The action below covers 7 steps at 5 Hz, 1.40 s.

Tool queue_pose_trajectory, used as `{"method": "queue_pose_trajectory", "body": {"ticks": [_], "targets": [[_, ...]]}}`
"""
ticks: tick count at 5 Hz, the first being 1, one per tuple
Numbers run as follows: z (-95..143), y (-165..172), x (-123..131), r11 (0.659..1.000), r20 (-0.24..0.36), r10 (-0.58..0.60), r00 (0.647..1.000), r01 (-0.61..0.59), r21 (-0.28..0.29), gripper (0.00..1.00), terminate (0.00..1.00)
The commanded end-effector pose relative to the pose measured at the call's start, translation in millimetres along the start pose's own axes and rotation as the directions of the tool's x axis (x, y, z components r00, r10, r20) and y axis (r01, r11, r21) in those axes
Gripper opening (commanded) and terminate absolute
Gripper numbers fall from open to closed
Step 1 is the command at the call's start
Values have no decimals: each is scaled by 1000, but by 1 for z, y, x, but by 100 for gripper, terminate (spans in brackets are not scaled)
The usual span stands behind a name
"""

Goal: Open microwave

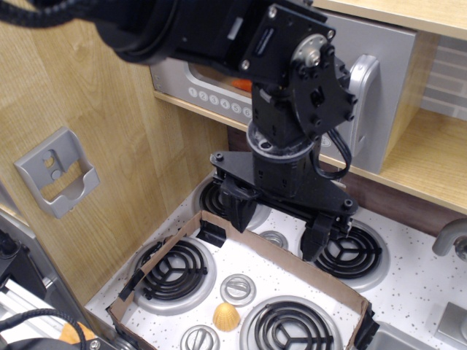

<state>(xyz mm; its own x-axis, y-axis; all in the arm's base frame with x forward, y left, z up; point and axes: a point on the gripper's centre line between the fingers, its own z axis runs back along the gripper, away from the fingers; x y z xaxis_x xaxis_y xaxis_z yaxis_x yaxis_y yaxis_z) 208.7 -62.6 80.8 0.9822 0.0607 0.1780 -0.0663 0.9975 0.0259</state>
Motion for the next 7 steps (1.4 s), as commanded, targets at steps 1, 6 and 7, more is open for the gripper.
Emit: {"method": "queue_pose_trajectory", "body": {"ticks": [1,6,7], "targets": [[0,0,0,1000,0,0,1000,0,0,100,0],[0,6,99,989,198,-150,969,143,45,100,0],[-1,10,115,983,191,-181,965,176,44,100,0]]}}
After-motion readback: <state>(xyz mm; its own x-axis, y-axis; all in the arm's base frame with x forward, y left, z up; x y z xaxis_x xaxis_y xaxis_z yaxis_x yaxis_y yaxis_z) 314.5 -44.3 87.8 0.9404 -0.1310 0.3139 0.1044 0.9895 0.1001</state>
